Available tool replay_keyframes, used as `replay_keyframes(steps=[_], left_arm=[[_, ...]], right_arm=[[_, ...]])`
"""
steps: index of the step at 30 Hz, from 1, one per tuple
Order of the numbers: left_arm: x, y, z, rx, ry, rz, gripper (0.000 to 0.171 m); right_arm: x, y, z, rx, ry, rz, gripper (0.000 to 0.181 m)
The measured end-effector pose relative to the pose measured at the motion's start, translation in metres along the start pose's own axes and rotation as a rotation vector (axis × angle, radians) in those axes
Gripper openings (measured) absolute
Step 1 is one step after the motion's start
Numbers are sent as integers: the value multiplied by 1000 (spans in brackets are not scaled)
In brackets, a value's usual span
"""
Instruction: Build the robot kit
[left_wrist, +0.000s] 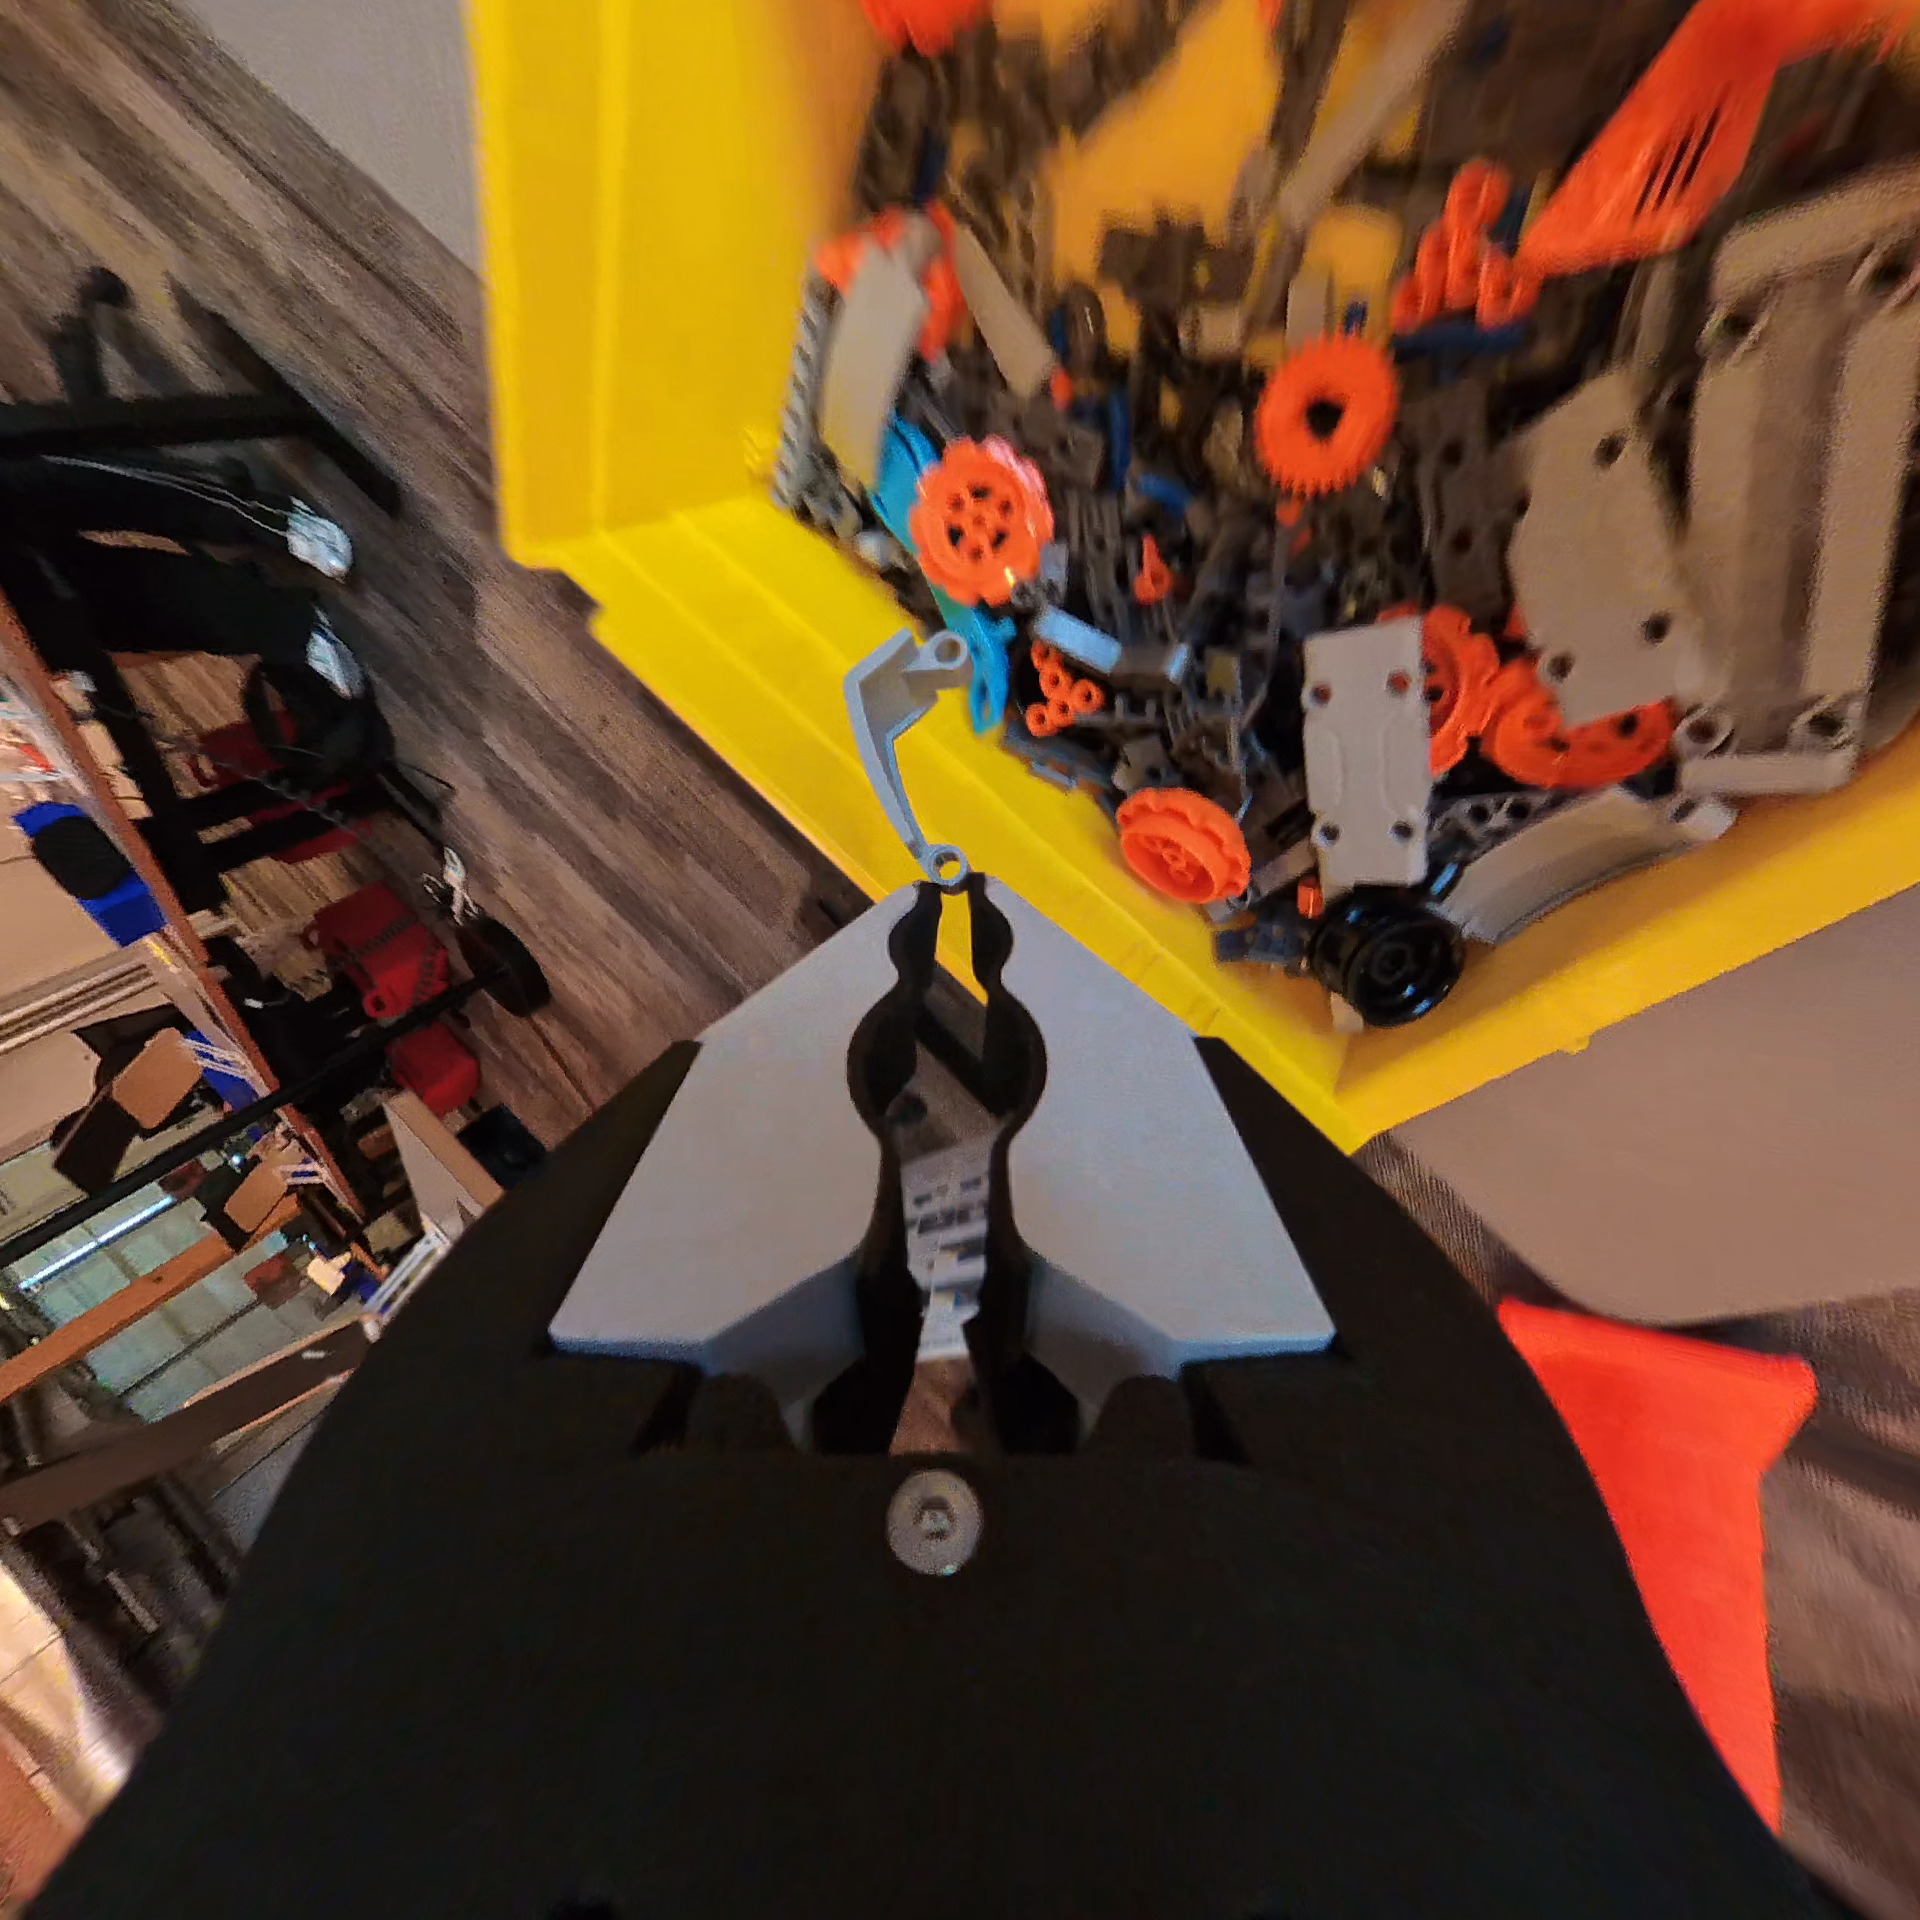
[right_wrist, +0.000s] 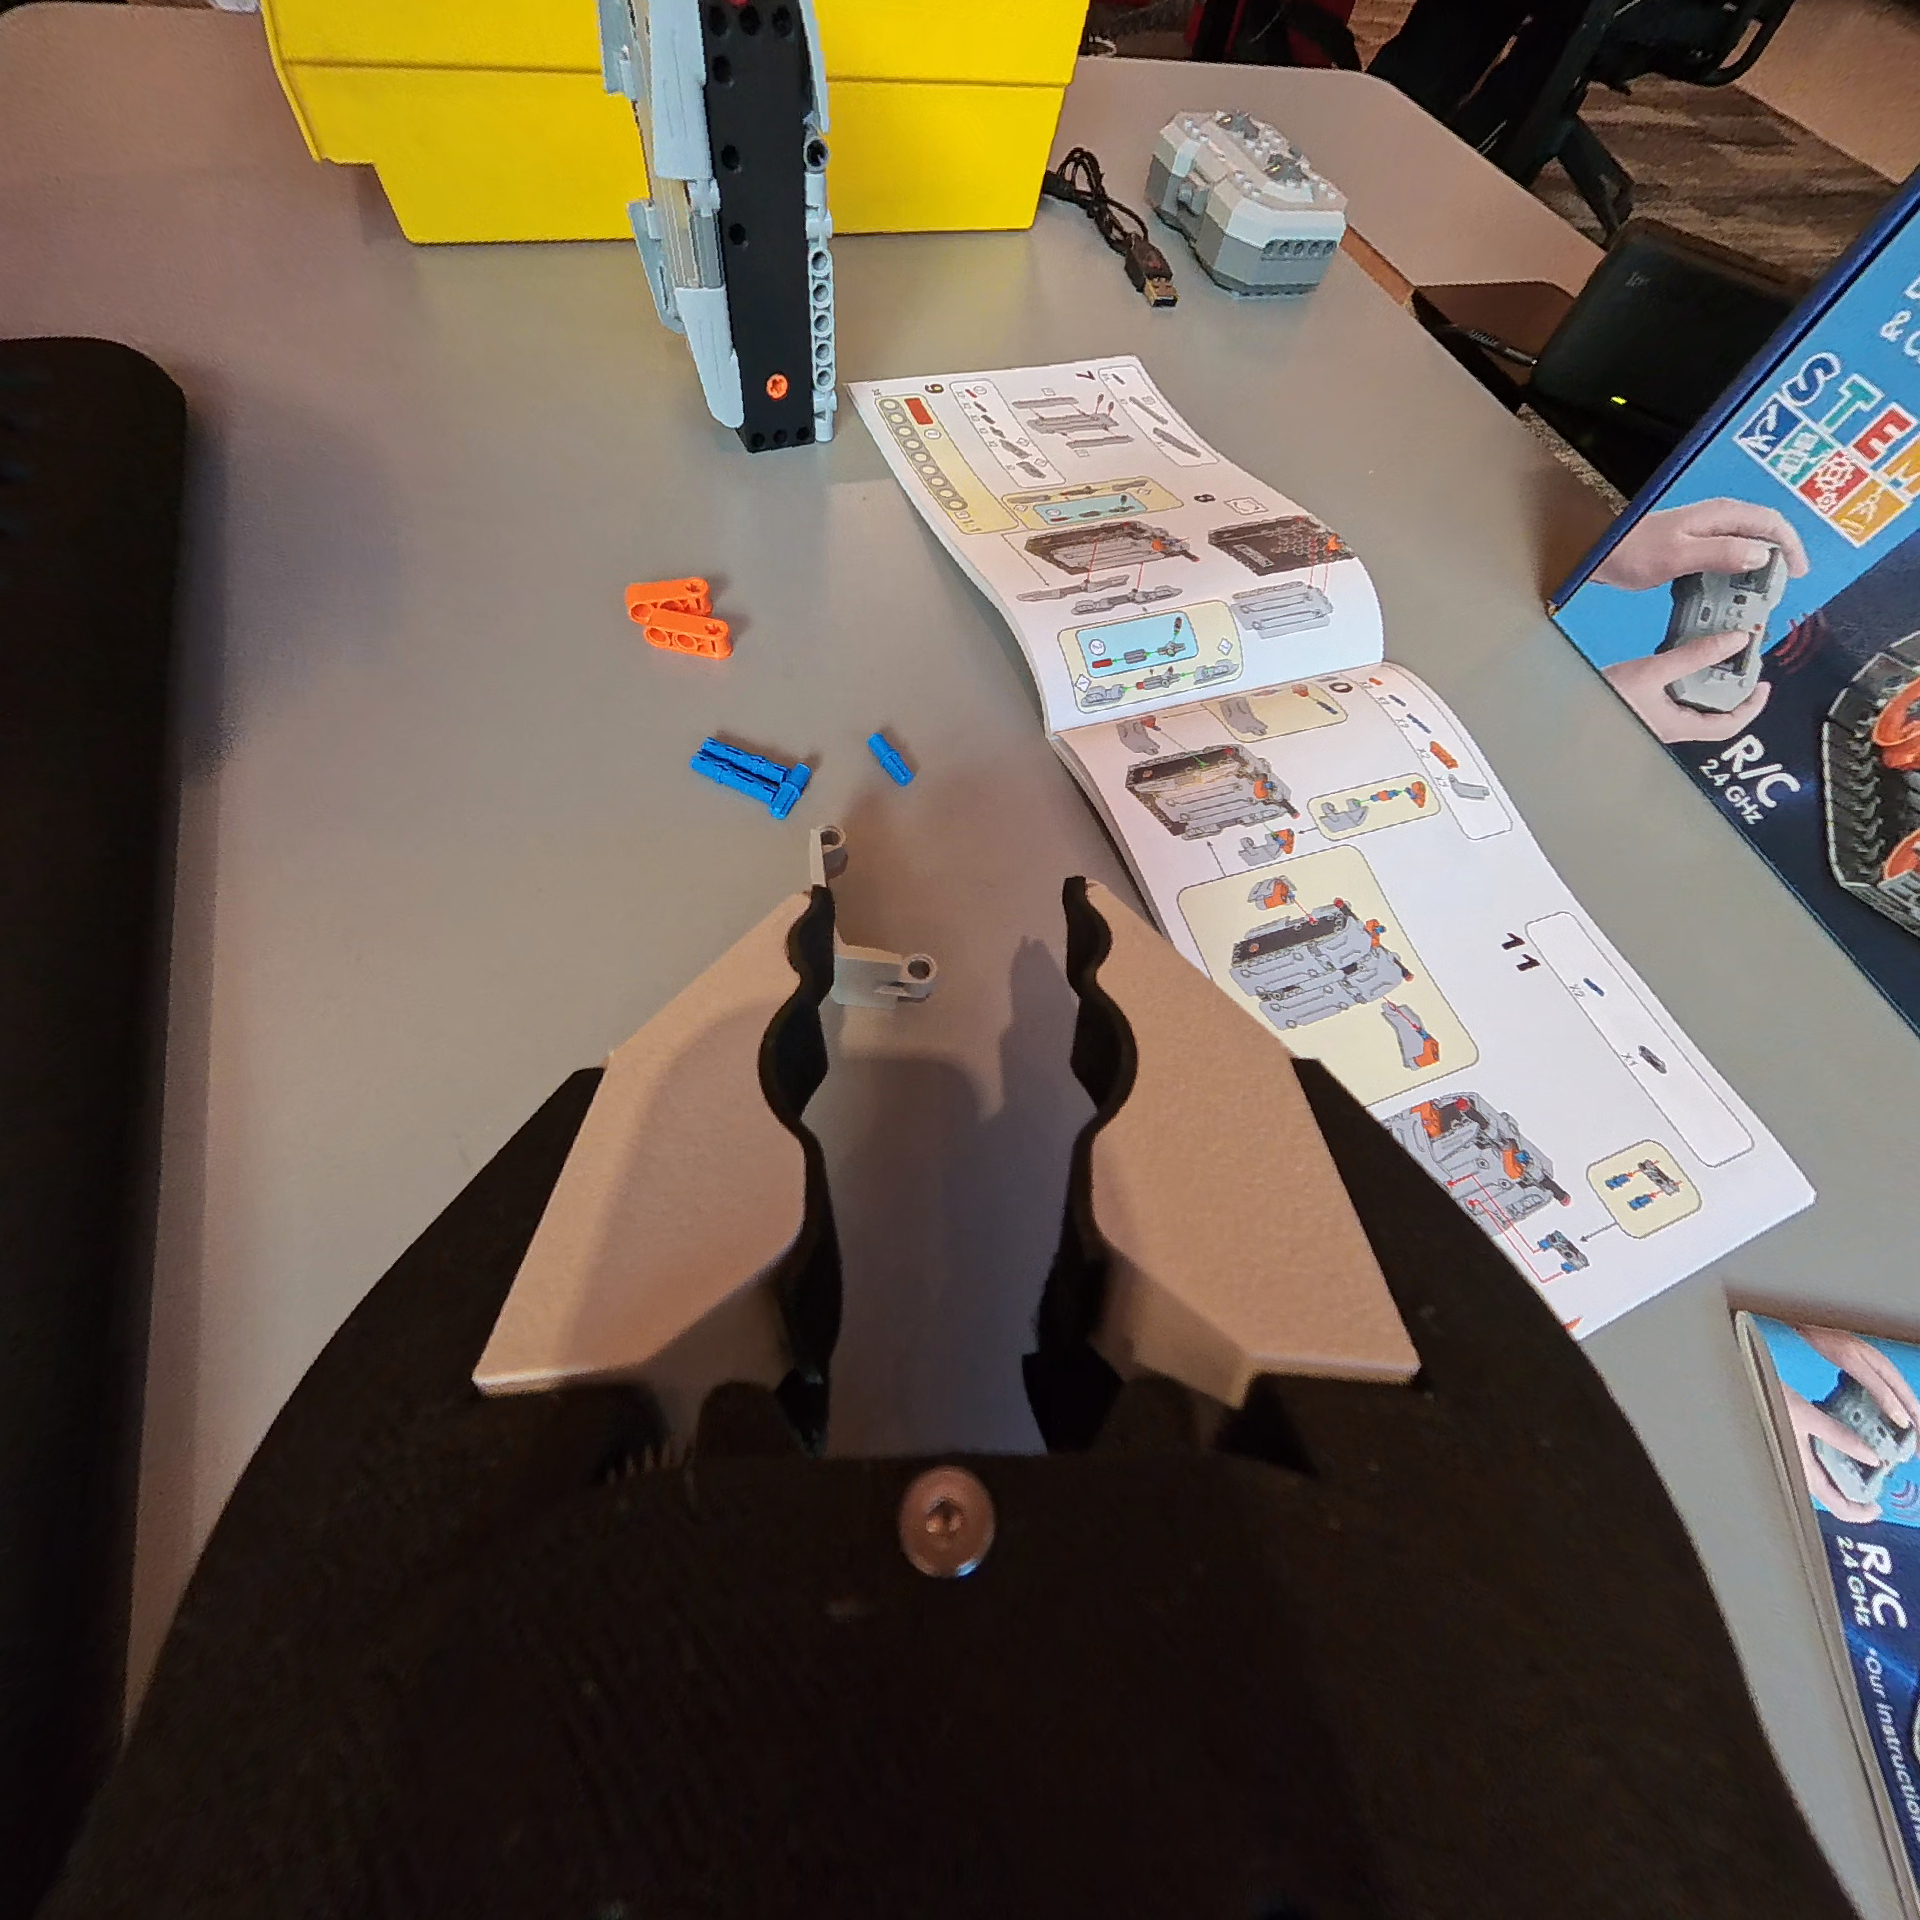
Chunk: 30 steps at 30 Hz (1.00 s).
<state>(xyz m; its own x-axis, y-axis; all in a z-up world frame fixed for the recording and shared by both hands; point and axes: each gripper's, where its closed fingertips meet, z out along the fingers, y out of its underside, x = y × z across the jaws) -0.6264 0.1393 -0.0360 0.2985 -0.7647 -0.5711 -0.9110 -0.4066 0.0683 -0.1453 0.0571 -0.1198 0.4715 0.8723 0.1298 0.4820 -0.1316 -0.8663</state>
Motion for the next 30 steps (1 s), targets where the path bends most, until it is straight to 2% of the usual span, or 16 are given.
replay_keyframes(steps=[2,5,9,11,13,17,21,24,30], left_arm=[[0,-22,-27,98,-38,-35,4],[15,-68,-78,310,-56,-71,4],[73,-146,-148,644,77,-125,4],[111,-181,-169,744,117,-102,3],[146,-211,-179,793,131,-68,4],[213,-267,-179,882,253,-7,4],[246,-308,-162,953,413,-1,4],[259,-327,-142,945,470,-24,4],[290,-344,-120,914,452,11,4]], right_arm=[[2,0,-1,0,7,2,43],[6,-2,-3,12,25,6,43],[16,-3,-8,23,65,37,43],[21,-4,-11,36,82,54,43],[25,-5,-13,45,95,69,43],[33,-4,-18,44,122,77,43],[39,-2,-23,36,147,78,44],[46,2,-26,19,182,79,44],[60,11,-31,-21,247,105,44]])
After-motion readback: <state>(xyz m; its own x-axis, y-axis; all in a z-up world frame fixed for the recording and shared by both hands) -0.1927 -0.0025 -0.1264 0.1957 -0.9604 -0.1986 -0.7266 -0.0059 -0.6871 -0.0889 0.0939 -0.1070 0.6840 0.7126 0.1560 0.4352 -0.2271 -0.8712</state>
